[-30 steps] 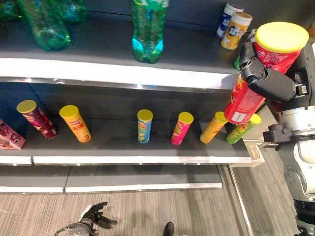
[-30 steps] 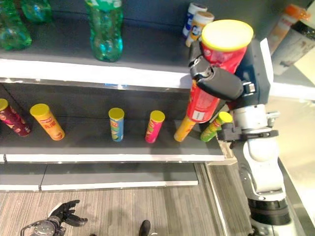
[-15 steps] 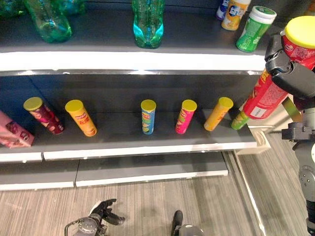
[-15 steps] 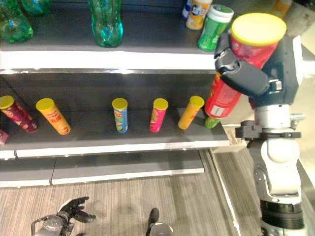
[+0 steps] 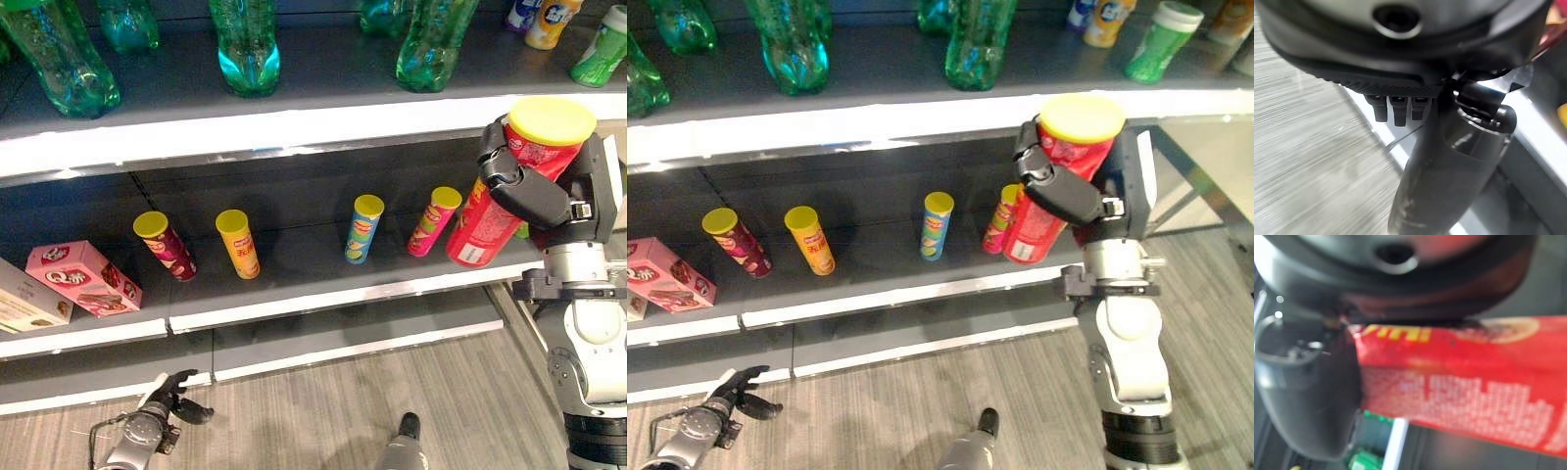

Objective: Put the goods on the table back onto the shelves and tidy them up.

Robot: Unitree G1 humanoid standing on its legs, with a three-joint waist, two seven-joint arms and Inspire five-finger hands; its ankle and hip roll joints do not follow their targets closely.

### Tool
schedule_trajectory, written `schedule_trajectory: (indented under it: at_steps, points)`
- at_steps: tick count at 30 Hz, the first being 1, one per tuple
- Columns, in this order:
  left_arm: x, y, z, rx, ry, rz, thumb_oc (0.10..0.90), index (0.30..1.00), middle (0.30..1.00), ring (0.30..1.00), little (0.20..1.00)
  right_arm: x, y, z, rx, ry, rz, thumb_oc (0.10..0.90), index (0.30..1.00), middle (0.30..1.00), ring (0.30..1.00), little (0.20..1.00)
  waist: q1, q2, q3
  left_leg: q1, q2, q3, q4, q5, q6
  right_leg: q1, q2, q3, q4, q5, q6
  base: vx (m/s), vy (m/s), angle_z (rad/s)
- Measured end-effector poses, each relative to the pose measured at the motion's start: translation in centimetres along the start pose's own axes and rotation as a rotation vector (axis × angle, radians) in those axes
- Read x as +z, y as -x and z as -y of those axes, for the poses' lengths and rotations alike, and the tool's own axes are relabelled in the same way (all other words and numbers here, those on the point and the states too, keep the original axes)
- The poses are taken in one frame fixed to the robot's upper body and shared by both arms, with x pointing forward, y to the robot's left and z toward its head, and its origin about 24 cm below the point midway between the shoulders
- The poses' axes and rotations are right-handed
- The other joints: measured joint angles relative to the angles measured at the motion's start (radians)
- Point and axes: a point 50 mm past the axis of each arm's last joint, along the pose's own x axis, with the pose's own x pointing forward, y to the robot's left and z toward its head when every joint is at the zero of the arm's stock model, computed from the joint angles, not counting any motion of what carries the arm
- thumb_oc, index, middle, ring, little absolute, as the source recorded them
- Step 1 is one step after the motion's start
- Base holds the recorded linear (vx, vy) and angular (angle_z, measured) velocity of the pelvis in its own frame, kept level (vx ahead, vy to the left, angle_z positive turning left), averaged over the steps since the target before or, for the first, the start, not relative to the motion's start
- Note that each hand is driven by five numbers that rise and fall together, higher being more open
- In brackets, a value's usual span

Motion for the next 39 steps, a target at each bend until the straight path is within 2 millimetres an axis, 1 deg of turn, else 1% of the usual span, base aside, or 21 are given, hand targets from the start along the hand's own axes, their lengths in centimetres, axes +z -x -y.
schedule_trajectory:
  at_steps: [1,2,3,4,5,7,11,14,15,17,18,19,20,23,24,27,32,36,37,38,39]
  points:
    - [-0.9,0.2,1.1,-0.022,0.027,-0.022,0.800,0.900,0.900,0.900,0.900,0.6,-0.6,0.0,0.012,0.008,0.031,0.400,0.300,0.300,0.300,0.300,0.011,-0.051,-0.003,-0.053,-0.013,-0.043,0.129,-0.036,-0.038,0.105,0.018,-0.007,-0.174,0.032,-0.011,-0.02,0.068,-0.19]
    - [-1.0,0.3,1.7,-0.034,0.045,-0.023,0.800,0.900,0.900,0.900,0.900,0.6,-0.6,0.0,0.016,0.008,0.035,0.400,0.300,0.300,0.300,0.300,0.001,-0.064,0.001,-0.091,-0.014,-0.062,0.218,-0.049,-0.033,0.116,0.001,0.009,-0.176,0.033,-0.009,0.03,-0.028,-0.15]
    - [-0.8,0.4,2.4,-0.058,0.052,-0.009,0.800,0.900,0.900,0.900,0.900,0.5,-0.4,0.1,0.011,0.007,0.027,0.400,0.300,0.300,0.300,0.300,-0.005,-0.079,-0.002,-0.082,-0.049,-0.079,0.124,-0.056,-0.022,0.142,-0.023,0.012,-0.202,0.039,-0.001,0.05,-0.056,0.08]
    - [-0.4,0.4,3.0,-0.079,0.047,0.011,0.800,0.900,0.900,0.900,0.900,0.6,-0.5,0.2,0.012,0.014,0.029,0.400,0.300,0.300,0.300,0.300,-0.012,-0.077,-0.003,-0.071,-0.069,-0.077,-0.026,-0.020,-0.003,0.143,-0.031,0.014,-0.206,0.038,0.001,0.05,-0.053,-0.01]
    - [0.1,0.5,3.7,-0.101,0.041,0.031,0.800,0.900,0.900,0.900,0.900,0.8,-0.6,0.5,0.012,0.034,0.033,0.400,0.300,0.300,0.300,0.300,-0.019,-0.050,0.002,-0.068,-0.066,-0.076,-0.140,0.173,0.015,0.148,-0.010,0.010,-0.212,0.047,0.023,0.07,-0.098,-0.25]
    - [0.0,0.5,3.9,-0.104,0.048,0.029,0.800,0.900,0.900,0.900,0.900,0.4,-0.4,0.4,0.007,0.021,0.011,0.400,0.300,0.300,0.300,0.300,-0.010,-0.074,-0.005,-0.033,-0.079,-0.064,-0.133,0.164,0.022,0.196,-0.020,0.007,-0.283,0.092,0.081,0.09,-0.110,-0.26]
    - [0.1,0.5,3.3,-0.082,0.068,0.033,0.800,0.900,0.900,0.900,0.900,0.8,-1.4,-1.4,0.086,-0.019,0.049,0.400,0.300,0.300,0.300,0.300,0.025,-0.108,-0.027,-0.012,-0.069,-0.047,-0.132,0.171,0.007,0.230,0.007,0.015,-0.294,0.044,0.126,0.01,-0.072,-0.08]
    - [1.0,0.3,3.9,-0.096,0.079,0.059,0.800,0.900,0.900,0.900,0.900,1.0,-1.5,-1.5,0.109,-0.009,0.054,0.400,0.300,0.300,0.300,0.300,0.044,-0.103,-0.025,-0.068,-0.041,-0.071,-0.059,0.175,0.000,0.230,0.018,0.009,-0.293,0.032,0.111,-0.05,0.032,0.28]
    - [1.0,0.4,4.4,-0.108,0.084,0.057,0.800,0.900,0.900,0.900,0.900,1.1,-1.6,-1.5,0.110,-0.010,0.058,0.400,0.300,0.300,0.300,0.300,0.052,-0.090,-0.024,-0.071,-0.030,-0.072,-0.055,0.175,-0.001,0.229,0.026,0.009,-0.293,0.030,0.109,-0.03,0.134,0.13]
    - [0.5,0.6,4.9,-0.123,0.083,0.045,0.800,0.900,0.900,0.900,0.900,1.2,-1.8,-1.6,0.116,-0.011,0.066,0.400,0.300,0.300,0.300,0.300,0.060,-0.087,-0.023,-0.075,-0.014,-0.074,-0.041,0.169,-0.013,0.223,0.015,0.019,-0.293,0.015,0.092,-0.03,0.142,-0.18]
    - [0.1,0.7,5.1,-0.133,0.077,0.033,0.800,0.900,0.900,0.900,0.900,1.3,-1.8,-1.6,0.117,-0.010,0.069,0.400,0.300,0.300,0.300,0.300,0.061,-0.088,-0.023,-0.078,-0.007,-0.084,-0.023,0.153,-0.035,0.215,0.013,0.035,-0.293,0.006,0.080,-0.02,0.133,-0.35]
    - [-0.4,0.9,5.4,-0.142,0.072,0.021,0.800,0.900,0.900,0.900,0.900,1.2,-1.7,-1.6,0.117,-0.008,0.063,0.400,0.300,0.300,0.300,0.300,0.053,-0.077,-0.023,-0.083,0.023,-0.075,-0.006,0.135,-0.032,0.206,0.020,0.037,-0.292,0.006,0.083,0.06,0.352,-0.21]
    - [-0.3,0.9,6.1,-0.165,0.074,0.023,0.800,0.900,0.900,0.900,0.900,1.4,-1.8,-1.1,0.114,0.017,0.065,0.400,0.300,0.300,0.300,0.300,0.012,-0.050,-0.017,-0.066,0.051,-0.094,-0.039,0.142,-0.087,0.204,0.017,0.041,-0.292,0.011,0.091,0.05,0.355,-0.10]
    - [-0.2,0.9,6.2,-0.179,0.062,0.025,0.800,0.900,0.900,0.900,0.900,1.3,-1.5,-0.5,0.090,0.022,0.056,0.400,0.300,0.300,0.300,0.300,-0.025,-0.055,-0.017,-0.021,-0.021,-0.089,-0.136,0.174,-0.051,0.178,-0.027,0.068,-0.259,0.011,0.113,0.04,0.291,-0.07]
    - [-0.3,0.9,5.9,-0.169,0.064,0.023,0.800,0.900,0.900,0.900,0.900,1.2,-1.4,-0.5,0.089,0.019,0.054,0.400,0.300,0.300,0.300,0.300,-0.034,-0.064,-0.020,-0.020,-0.039,-0.077,-0.132,0.172,-0.049,0.167,-0.044,0.089,-0.256,0.015,0.128,0.02,0.224,-0.29]
    - [-0.6,0.9,5.1,-0.151,0.048,0.016,0.800,0.900,0.900,0.900,0.900,0.7,-1.2,-1.1,0.087,-0.019,0.043,0.400,0.300,0.300,0.300,0.300,-0.042,-0.066,-0.022,0.003,-0.087,-0.013,-0.134,0.158,-0.018,0.130,-0.086,0.145,-0.227,0.047,0.147,0.02,0.282,-0.59]
    - [0.8,0.4,4.3,-0.132,0.034,0.055,0.800,0.900,0.900,0.900,0.900,-0.3,-0.5,-1.9,0.115,-0.025,-0.016,0.400,0.300,0.300,0.300,0.300,-0.042,-0.060,-0.023,0.027,-0.088,0.006,-0.132,0.154,-0.016,0.141,-0.083,0.145,-0.230,0.059,0.148,0.00,0.058,-0.10]
    - [0.8,0.4,4.5,-0.135,0.031,0.053,0.800,0.900,0.900,0.900,0.900,-0.5,-0.3,-1.9,0.117,-0.029,-0.023,0.400,0.300,0.300,0.300,0.300,-0.043,-0.059,-0.023,0.024,-0.087,0.007,-0.132,0.156,-0.020,0.142,-0.076,0.146,-0.240,0.059,0.148,0.04,0.102,-0.01]
    - [0.9,0.3,4.6,-0.137,0.031,0.049,0.800,0.900,0.900,0.900,0.900,-0.9,0.4,-1.8,0.091,-0.055,-0.038,0.400,0.300,0.300,0.300,0.300,-0.044,-0.059,-0.024,0.025,-0.085,0.002,-0.137,0.156,-0.021,0.147,-0.074,0.141,-0.240,0.059,0.148,0.01,0.016,0.14]
    - [0.9,0.4,5.0,-0.144,0.028,0.051,0.800,0.900,0.900,0.900,0.900,-2.5,2.5,-2.1,0.047,-0.127,-0.116,0.400,0.300,0.300,0.300,0.300,-0.046,-0.060,-0.025,0.028,-0.082,-0.008,-0.135,0.158,-0.022,0.157,-0.073,0.131,-0.241,0.059,0.148,0.00,0.013,0.13]
    - [0.9,0.4,5.1,-0.147,0.023,0.051,0.800,0.900,0.900,0.900,0.900,-3.1,3.2,-2.4,0.063,-0.130,-0.164,0.400,0.300,0.300,0.300,0.300,-0.049,-0.061,-0.025,0.026,-0.083,-0.007,-0.134,0.157,-0.022,0.155,-0.078,0.131,-0.243,0.059,0.149,0.03,0.010,0.09]
